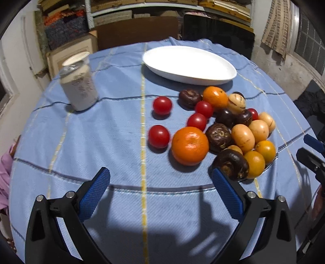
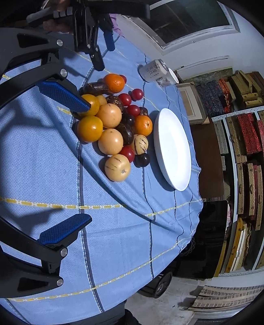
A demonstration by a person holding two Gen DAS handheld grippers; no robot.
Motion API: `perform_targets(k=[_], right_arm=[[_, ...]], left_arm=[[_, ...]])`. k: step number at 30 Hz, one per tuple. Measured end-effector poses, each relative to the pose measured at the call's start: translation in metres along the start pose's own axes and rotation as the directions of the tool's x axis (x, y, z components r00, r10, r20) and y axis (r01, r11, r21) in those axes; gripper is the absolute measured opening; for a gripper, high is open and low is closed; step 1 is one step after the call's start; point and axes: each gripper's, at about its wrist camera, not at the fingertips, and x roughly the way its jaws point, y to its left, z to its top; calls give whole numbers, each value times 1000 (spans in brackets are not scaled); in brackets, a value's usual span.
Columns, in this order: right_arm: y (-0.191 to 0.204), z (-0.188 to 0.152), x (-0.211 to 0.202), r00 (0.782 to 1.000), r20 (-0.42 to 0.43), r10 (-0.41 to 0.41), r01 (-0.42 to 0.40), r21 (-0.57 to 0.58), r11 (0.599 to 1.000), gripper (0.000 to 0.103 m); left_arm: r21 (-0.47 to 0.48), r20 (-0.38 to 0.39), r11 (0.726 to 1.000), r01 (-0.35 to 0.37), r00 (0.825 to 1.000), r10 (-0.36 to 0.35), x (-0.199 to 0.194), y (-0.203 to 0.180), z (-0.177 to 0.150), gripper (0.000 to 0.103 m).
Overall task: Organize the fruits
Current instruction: 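Lower the left tool onto the large mandarin and close it, then grasp a small orange fruit with the right tool while the left holds the mandarin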
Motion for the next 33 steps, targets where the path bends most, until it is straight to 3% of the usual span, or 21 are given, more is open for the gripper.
perform_targets(k=[4,6,11,16,23,29,33], right_arm=[[-3,6,2,1000,-1,6,-6,6,1000,100],[-3,8,3,1000,0,9,-9,5,1000,100],[-7,10,7,1000,-11,12,-12,10,1000,100],[-7,12,8,1000,-16,21,-21,7,1000,100],[-9,12,7,1000,-14,-1,1,-5,1000,100],[-5,7,11,997,-46,-54,50,-84,995,100],[9,0,14,997,-76,-14,2,-165,986,96]], left_arm=[[0,-45,999,41,998,-40,16,-10,6,63],[-28,-76,998,51,996,-53,24,-10,8,62],[-63,-95,994,89,991,-94,33,-16,16,47],[-109,-101,989,96,989,-107,39,-18,26,46],[-81,-68,994,74,994,-80,39,-22,32,44],[-70,-54,993,98,993,-102,25,-18,19,43],[-73,-40,992,106,993,-109,13,-13,8,43]])
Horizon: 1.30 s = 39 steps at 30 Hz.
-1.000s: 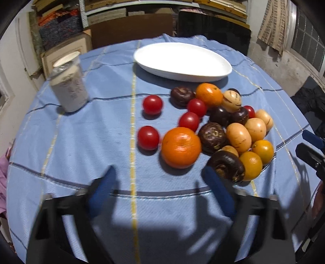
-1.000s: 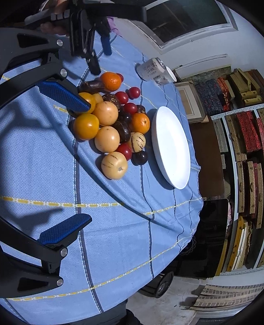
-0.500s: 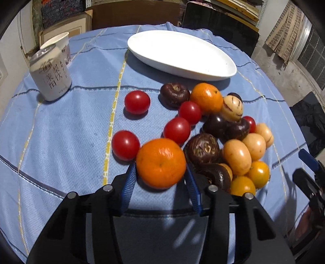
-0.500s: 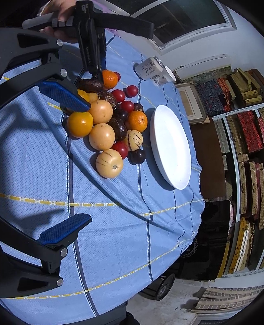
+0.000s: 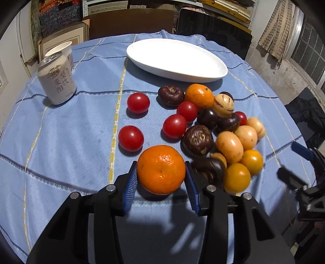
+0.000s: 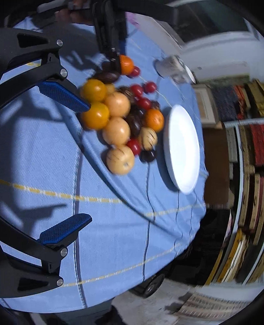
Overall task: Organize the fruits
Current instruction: 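Grasp a small orange fruit with the right tool while the left holds the mandarin, then carry both fruits onto the white plate and open both tools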
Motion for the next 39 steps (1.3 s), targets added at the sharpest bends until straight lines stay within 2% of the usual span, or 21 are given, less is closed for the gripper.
perform_targets(k=[2,4,6,7,8,16,19,21,26,32,36,39], right_arm=[[11,1,3,999,-16,36,-37,-51,998,80],[19,4,7,999,-26,43,-45,-86,995,75],[26,7,10,999,-37,39,-43,-121,992,64],[28,8,13,998,-51,46,-53,-138,989,54],[29,9,15,997,-63,50,-59,-149,987,51],[42,16,31,990,-111,89,-110,-207,972,50],[44,21,37,983,-132,130,-156,-207,966,38],[48,21,40,986,-128,108,-135,-228,964,38],[39,19,37,981,-124,152,-171,-167,971,38],[19,21,1,974,-48,221,-225,-98,969,38],[1,48,-21,970,34,242,-239,-77,968,38],[-6,78,-23,972,69,225,-218,-94,971,38]], left_arm=[[2,4,1000,-2,1000,2,-3,1,-5,43],[3,7,1000,-3,1000,3,-6,2,-8,43],[1,7,1000,8,1000,-8,-8,4,-11,43],[-1,9,1000,9,1000,-9,-9,5,-12,43],[-1,10,1000,10,1000,-10,-10,5,-13,43],[3,12,1000,23,1000,-23,-13,7,-15,43],[-1,13,1000,26,1000,-26,-15,8,-16,43],[-1,15,1000,23,1000,-23,-16,9,-16,43],[-1,21,1000,18,1000,-18,-18,10,-17,43],[40,46,999,32,998,-34,-35,9,-10,43],[110,78,993,35,996,-44,-48,-1,11,43],[159,114,987,28,992,-46,-54,-11,40,43]])
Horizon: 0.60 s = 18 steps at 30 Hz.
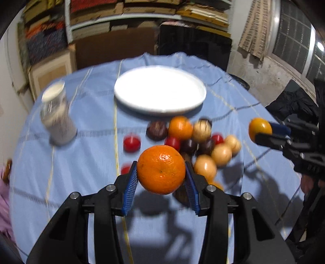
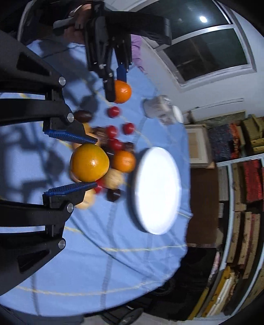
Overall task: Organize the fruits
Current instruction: 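Carry both fruits onto the white plate and open both tools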
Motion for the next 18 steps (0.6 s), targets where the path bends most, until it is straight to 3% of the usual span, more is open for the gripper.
perform_targets(k=[4,8,16,18], right_arm=[[-18,49,31,1000,18,-21,21,1,1000,38],[-45,75,94,996,-48,-75,77,52,996,38],[-78,86,170,985,-139,-101,117,114,987,39],[-80,86,175,985,-146,-91,111,133,985,41]], left_arm=[[12,20,1000,7,1000,-7,30,1,53,43],[-49,-54,999,7,998,-10,89,17,95,43],[-81,-138,996,-41,990,30,167,32,130,44],[-101,-141,994,-47,990,32,174,35,134,51]])
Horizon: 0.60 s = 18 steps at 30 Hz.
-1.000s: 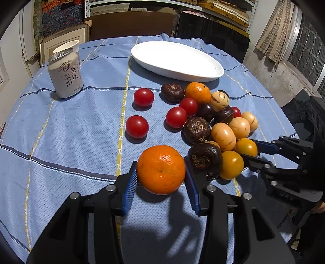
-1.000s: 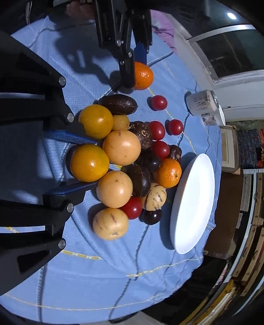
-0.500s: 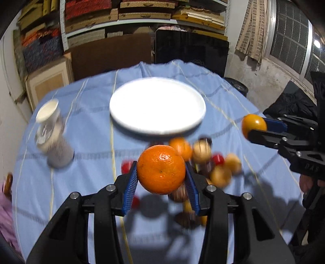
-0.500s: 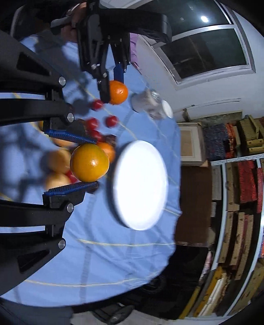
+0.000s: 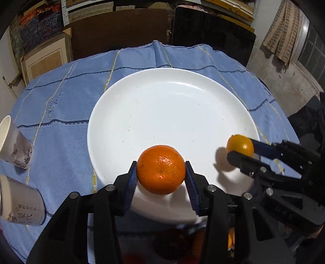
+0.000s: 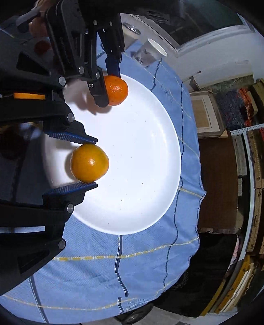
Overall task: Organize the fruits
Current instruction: 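Carry both fruits onto the white plate and open both tools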
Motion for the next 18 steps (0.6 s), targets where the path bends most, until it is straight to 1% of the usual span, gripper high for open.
perform_targets(k=[1,2,4,6,9,11,15,18], right_arm=[[-1,0,-4,1000,17,-3,3,16,1000,51],[-1,-2,-11,999,45,0,-1,20,1000,58],[2,-7,-27,997,78,6,-7,6,1000,59],[0,-16,-46,995,103,11,-12,8,1000,59],[0,-35,-77,991,125,46,-49,19,999,60],[-1,-49,-93,990,136,46,-50,25,998,63],[0,-90,-122,990,135,49,-55,38,998,64],[5,-117,-132,991,123,57,-63,41,997,64]], left_arm=[[-23,18,1000,-21,1000,21,-1,3,2,70],[-40,51,999,-24,998,26,-7,5,2,81],[-47,118,999,-4,993,9,-25,5,-1,83],[-23,125,1000,17,992,-14,-40,1,-7,83],[-12,136,1000,17,991,-16,-58,-2,-22,84],[2,135,1000,17,991,-17,-72,-4,-41,86],[30,134,1000,3,991,-7,-94,-9,-84,86],[42,120,999,2,993,-8,-107,-12,-122,86]])
